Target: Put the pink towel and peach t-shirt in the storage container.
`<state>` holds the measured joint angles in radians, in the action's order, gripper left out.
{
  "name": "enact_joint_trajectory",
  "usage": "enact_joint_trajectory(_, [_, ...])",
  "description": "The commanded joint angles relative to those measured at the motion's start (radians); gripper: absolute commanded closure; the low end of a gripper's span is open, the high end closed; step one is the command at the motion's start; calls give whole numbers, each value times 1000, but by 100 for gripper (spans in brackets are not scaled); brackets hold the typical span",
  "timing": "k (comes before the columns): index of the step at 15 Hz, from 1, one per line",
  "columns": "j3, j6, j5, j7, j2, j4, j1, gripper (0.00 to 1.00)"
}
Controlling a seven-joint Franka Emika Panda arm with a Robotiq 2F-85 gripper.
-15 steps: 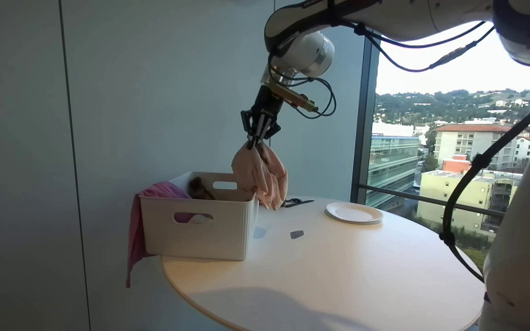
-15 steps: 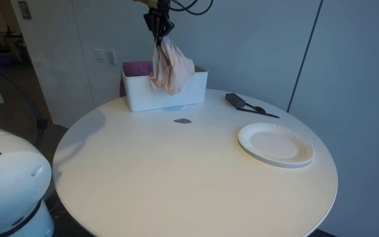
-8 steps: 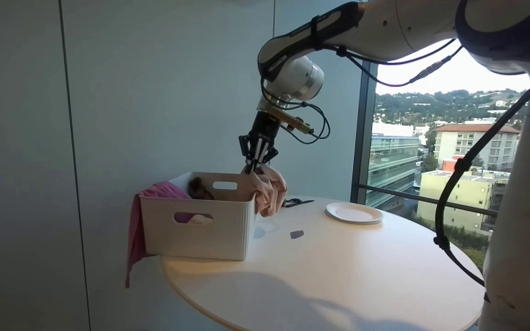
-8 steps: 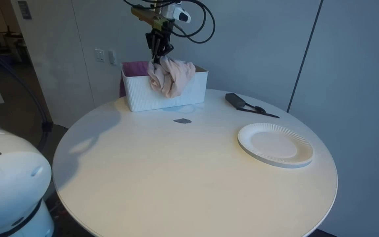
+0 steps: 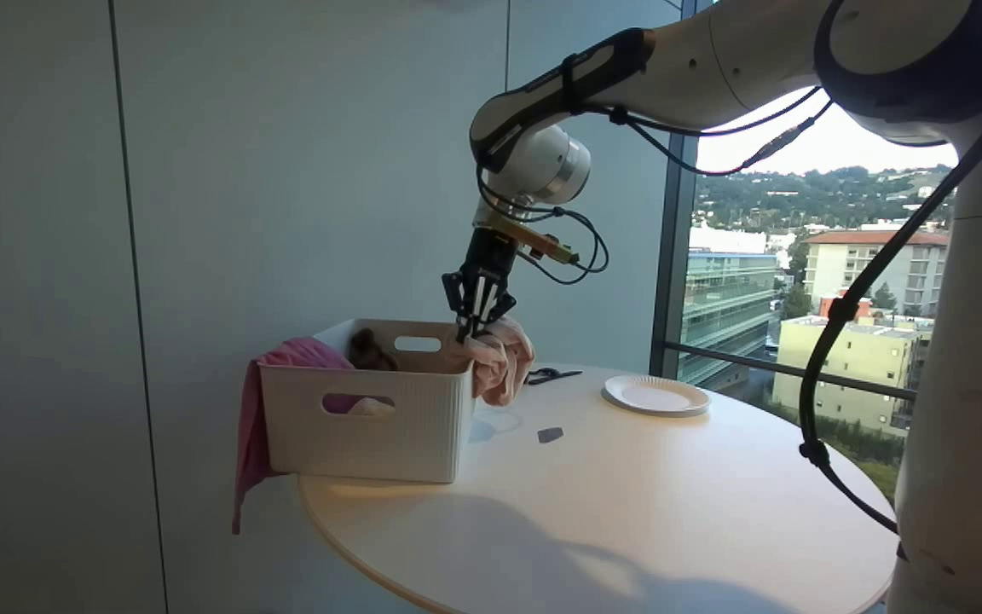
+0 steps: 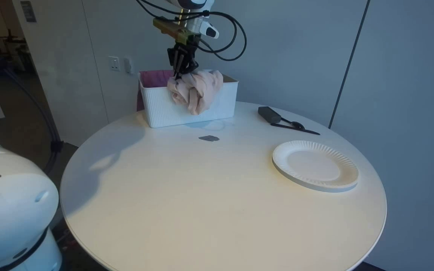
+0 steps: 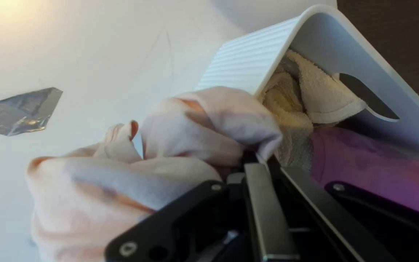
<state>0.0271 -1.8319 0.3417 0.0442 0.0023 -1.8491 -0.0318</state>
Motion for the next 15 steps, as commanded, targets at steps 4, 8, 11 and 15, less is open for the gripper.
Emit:
enact_joint_trajectory(4, [3,32,-14,-34,-28,15,-1,46])
enact_joint_trajectory(8, [3,12,-51,-49,-60,10,-1,32])
enact_joint_trajectory(11, [4,-4,-52,-52,-74,5,0,61])
enact_joint_trajectory(15, [7,-4,-31,-64,-77,8,0,92])
